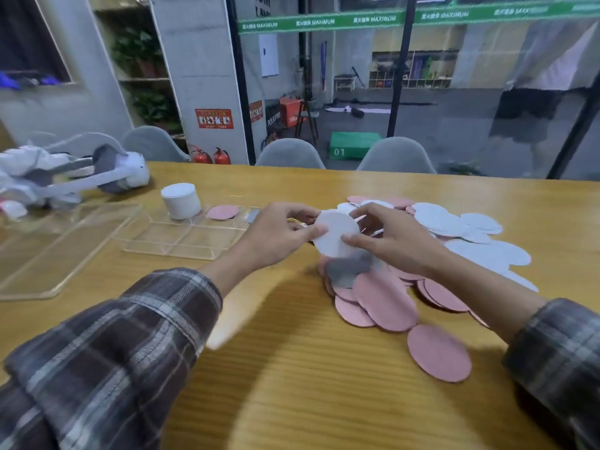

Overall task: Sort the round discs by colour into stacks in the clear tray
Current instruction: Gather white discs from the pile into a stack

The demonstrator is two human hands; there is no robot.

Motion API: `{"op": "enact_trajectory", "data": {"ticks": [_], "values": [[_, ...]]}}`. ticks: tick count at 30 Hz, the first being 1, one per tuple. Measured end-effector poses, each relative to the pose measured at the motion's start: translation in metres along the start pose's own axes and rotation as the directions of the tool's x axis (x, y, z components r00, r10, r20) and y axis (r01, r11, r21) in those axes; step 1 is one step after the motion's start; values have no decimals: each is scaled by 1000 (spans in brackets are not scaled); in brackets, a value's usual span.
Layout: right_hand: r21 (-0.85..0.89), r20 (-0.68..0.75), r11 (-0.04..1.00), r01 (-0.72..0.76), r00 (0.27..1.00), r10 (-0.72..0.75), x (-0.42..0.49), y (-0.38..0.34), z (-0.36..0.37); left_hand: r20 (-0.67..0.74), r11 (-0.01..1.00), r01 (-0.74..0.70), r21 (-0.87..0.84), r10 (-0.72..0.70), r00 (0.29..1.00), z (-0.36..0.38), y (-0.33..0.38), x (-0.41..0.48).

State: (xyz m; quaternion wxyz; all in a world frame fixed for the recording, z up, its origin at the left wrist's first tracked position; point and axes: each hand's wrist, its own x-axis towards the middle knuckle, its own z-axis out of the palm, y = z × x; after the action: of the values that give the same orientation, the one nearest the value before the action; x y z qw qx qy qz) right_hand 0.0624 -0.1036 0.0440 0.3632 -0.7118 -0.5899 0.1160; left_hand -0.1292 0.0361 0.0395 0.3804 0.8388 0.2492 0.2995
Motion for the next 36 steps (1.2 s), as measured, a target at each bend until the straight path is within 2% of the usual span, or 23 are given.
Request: {"op": "enact_trajectory", "data": {"ticks": [4,11,20,26,29,32,36], "values": [[25,43,999,43,998,-44,32,-31,31,-54,999,8,46,-5,999,-45,-19,-8],[10,158,996,94,983,-94,92,-77,94,-147,991,127,46,-119,982,-116,-56,-23],[-8,282,985,172,945,-163,157,-141,176,-357,949,304,89,-254,899,-197,-110,-38],[-16,280,981,196,942,-183,181,-164,218,-444,914,393,99,-313,840,-227,-140,-44],[-13,317,979,205,929,-190,185,-168,228,-440,904,409,125,-319,840,-234,-151,-47],[-85,361,977,197,920,-154,191,-166,237,-387,870,428,243,-318,866,-236,-153,-47],[-99,336,979,176,932,-134,193,-163,243,-411,827,436,354,-281,867,-233,-153,-43]]}}
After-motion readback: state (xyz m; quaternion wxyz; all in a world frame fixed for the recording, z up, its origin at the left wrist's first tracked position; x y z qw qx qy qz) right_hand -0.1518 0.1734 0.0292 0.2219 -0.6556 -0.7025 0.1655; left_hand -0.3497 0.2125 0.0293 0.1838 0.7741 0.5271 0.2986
